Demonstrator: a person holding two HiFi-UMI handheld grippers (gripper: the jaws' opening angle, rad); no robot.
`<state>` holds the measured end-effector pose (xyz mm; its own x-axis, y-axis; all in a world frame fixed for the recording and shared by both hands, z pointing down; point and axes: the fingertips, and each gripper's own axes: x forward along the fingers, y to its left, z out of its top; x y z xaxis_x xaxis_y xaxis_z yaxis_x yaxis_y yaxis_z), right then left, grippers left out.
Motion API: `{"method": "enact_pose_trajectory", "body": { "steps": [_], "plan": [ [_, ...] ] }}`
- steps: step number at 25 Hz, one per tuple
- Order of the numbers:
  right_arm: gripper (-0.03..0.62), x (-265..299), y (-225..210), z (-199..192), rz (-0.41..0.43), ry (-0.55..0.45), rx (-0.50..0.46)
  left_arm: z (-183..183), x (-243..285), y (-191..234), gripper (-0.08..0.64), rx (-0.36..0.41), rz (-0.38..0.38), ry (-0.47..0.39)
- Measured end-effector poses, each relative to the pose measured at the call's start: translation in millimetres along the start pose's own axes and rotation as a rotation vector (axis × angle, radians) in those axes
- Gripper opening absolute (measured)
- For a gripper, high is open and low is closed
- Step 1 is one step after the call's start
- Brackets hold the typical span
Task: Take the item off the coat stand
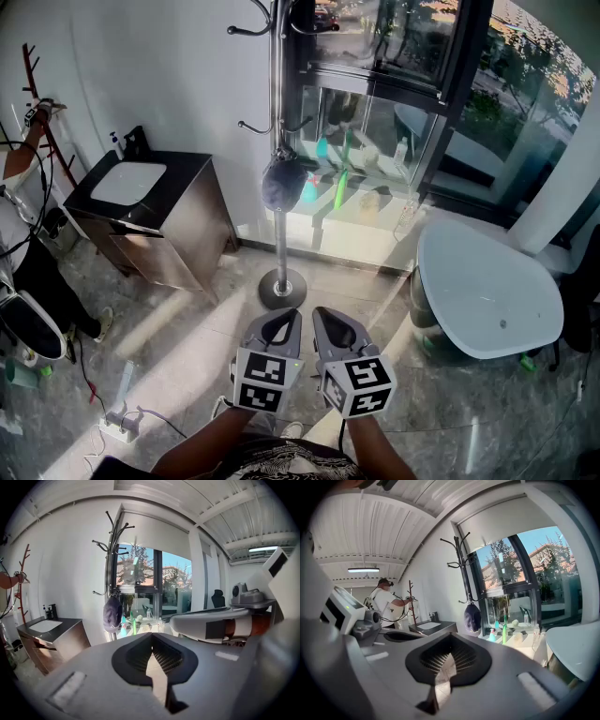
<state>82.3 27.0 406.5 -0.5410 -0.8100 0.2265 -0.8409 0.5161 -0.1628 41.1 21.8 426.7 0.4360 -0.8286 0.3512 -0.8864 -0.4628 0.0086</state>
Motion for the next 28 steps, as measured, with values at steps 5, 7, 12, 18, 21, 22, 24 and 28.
{"method": "enact_pose_trajectory", "body": {
  "steps": [5, 7, 12, 18, 21, 22, 24, 28],
  "plan": [
    [0.006, -6.9, -7.8, -2.1, 0.006, -0.001, -0.008, 1.3, 3.0, -7.5, -0.003, 0.000, 0.016, -0.005],
    [0.006, -6.2, -8.9, -1.8, 0.007, -0.009, -0.005, 1.9, 4.2, -7.9, -0.003, 0.004, 0.018, -0.006],
    [0.006, 8.3, -6.1, -1.4, 0.021, -0.012, -0.013, 0.3, 8.1, 2.6, -0.003, -0.001, 0.030, -0.003],
    [0.006, 37.7, -4.0, -2.6, 0.025, 0.003, -0.026, 0.5, 19.5, 30.6, -0.003, -0.015, 0.040, -0.014],
    [0.006, 55.5, -5.5, 0.9, 0.028, 0.012, -0.039, 4.9, 30.6, 47.6, -0.003, -0.030, 0.047, -0.020],
    [0.006, 62.0, -7.0, 2.4, 0.026, 0.015, -0.041, 6.6, 34.9, 52.9, -0.003, -0.033, 0.046, -0.021],
    [0.006, 76.1, -10.5, 4.9, 0.021, 0.019, -0.041, 9.3, 43.3, 63.4, -0.003, -0.035, 0.043, -0.022],
    [0.006, 104.8, -16.8, 10.3, 0.017, 0.027, -0.048, 12.9, 61.9, 85.7, -0.003, -0.041, 0.042, -0.013]
  ]
}}
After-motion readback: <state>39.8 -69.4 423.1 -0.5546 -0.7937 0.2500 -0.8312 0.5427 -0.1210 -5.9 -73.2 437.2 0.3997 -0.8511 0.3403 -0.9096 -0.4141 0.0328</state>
